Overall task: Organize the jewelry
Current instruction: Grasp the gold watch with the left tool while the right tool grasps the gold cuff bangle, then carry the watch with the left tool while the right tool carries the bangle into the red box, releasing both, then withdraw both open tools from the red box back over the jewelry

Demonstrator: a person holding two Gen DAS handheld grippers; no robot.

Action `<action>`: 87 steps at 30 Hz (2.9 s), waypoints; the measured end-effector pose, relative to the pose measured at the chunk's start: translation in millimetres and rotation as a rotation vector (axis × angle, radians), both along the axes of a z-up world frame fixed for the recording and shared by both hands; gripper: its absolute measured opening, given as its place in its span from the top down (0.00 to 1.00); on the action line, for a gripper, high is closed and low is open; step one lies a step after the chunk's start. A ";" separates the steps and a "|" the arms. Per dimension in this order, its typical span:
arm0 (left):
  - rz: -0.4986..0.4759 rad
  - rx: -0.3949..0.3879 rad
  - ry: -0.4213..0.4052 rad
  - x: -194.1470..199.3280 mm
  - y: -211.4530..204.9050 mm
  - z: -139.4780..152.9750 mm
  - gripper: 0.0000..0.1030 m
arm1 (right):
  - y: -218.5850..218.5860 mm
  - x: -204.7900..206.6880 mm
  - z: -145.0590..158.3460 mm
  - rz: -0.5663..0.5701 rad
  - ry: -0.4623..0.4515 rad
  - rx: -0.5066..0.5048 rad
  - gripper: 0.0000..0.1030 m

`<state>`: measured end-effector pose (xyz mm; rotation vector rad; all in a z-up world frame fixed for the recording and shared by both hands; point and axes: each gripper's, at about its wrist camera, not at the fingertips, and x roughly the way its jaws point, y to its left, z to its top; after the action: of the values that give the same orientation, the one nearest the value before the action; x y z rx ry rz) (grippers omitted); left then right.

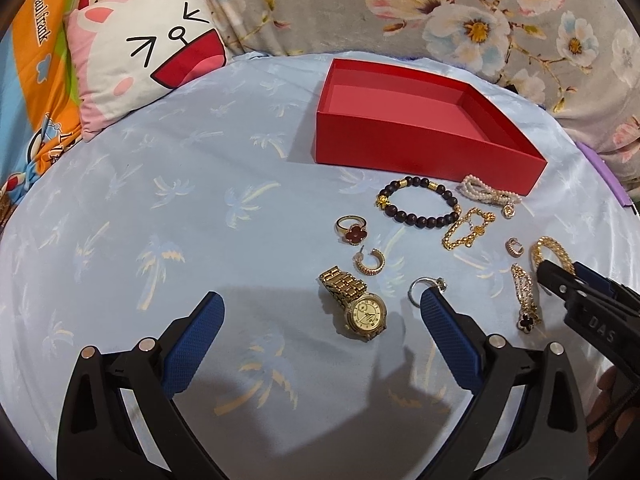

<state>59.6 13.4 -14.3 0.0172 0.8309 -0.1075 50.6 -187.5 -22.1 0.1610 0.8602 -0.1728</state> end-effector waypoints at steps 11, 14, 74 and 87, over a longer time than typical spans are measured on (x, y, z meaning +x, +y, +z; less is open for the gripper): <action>0.000 0.018 0.032 2.7 -2.1 -5.6 0.38 | -2.6 -12.9 0.1 -0.001 -0.015 0.014 0.45; -0.020 0.014 0.026 0.3 -4.6 -4.6 0.49 | -2.1 -15.2 0.1 0.000 -0.017 0.014 0.45; -0.153 -0.025 -0.024 285.3 -80.8 62.3 0.76 | -27.8 276.8 49.3 0.146 0.064 -0.022 0.44; -0.080 -0.055 -0.164 214.6 -37.0 99.6 0.42 | -23.6 178.5 93.8 0.127 -0.128 -0.025 0.36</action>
<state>274.2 -23.6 85.3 0.0071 0.6630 -0.2019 229.1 -211.1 71.7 0.0929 0.7384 -0.0540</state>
